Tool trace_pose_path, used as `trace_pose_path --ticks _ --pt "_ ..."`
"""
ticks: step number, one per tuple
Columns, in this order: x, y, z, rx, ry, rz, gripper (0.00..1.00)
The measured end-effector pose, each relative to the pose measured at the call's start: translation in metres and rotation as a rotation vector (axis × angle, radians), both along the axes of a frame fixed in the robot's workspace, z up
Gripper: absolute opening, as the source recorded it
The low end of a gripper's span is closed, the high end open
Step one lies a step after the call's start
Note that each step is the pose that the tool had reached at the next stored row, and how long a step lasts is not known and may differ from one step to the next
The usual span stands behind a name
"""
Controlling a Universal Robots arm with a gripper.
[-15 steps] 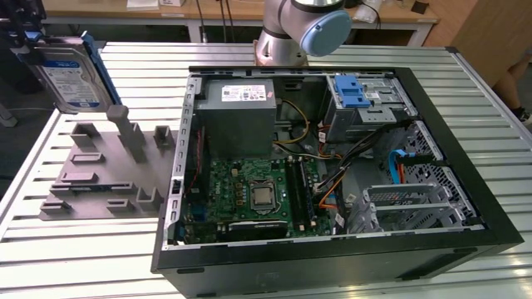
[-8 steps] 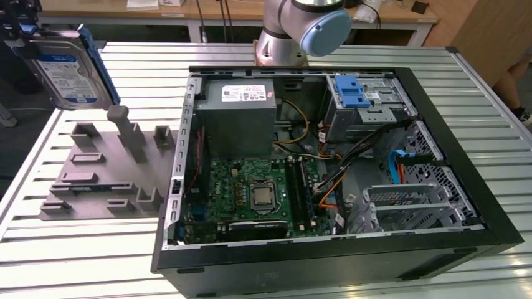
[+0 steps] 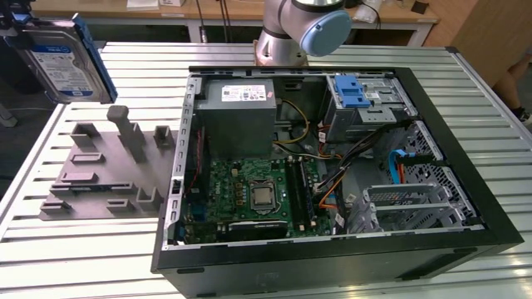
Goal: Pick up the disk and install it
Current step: 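Pick up the disk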
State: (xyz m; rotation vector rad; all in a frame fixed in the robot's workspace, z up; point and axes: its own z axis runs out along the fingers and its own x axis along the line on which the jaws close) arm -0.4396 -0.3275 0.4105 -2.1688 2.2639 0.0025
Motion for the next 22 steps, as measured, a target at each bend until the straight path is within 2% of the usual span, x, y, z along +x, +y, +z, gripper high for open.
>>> trace_pose_path --ticks 15,22 --pt "0.0000 0.0007 0.0276 0.0000 -0.0004 0.000 0.36" --pt "0.0000 0.0010 0.0363 0.0000 -0.0005 0.000 0.36"
